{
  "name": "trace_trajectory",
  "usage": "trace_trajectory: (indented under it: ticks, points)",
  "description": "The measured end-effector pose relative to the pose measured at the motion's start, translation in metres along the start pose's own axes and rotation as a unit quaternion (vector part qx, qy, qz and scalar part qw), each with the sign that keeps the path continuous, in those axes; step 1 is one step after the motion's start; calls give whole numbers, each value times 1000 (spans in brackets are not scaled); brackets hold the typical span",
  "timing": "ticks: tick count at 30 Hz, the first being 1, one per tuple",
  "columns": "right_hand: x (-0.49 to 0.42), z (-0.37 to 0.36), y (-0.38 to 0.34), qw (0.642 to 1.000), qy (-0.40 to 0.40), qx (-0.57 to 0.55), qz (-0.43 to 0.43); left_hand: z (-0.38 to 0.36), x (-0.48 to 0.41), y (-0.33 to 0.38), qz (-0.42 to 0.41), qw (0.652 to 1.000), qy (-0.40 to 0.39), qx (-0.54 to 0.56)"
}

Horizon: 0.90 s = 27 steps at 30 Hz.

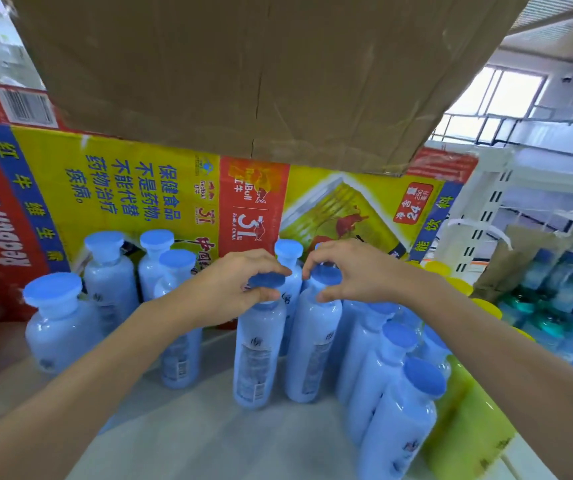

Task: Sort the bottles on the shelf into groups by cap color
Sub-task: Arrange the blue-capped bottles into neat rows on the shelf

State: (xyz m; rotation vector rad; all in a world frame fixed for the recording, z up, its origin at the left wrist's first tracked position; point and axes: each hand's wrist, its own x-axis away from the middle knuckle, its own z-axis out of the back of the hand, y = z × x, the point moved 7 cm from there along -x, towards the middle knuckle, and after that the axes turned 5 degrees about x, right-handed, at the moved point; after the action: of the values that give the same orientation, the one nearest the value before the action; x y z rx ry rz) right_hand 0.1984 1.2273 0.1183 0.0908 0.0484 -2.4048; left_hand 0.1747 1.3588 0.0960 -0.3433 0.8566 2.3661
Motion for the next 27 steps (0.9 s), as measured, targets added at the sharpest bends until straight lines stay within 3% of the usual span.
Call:
trace_trajectory:
  ticks: [9, 13, 20, 27]
  points:
    - [-3, -12, 11, 999, -6, -37, 31, -9, 1, -14, 1, 993, 42, 112]
    - [-5, -11, 14, 998, 18, -55, 16, -11, 7, -19, 27, 983, 108, 147]
    - [1, -11, 21, 996, 55, -45, -50, -27, 25, -38, 135, 909, 255, 302]
    - [4, -13, 14, 998, 18, -56, -7, -31, 30, -31, 124, 890, 265, 351]
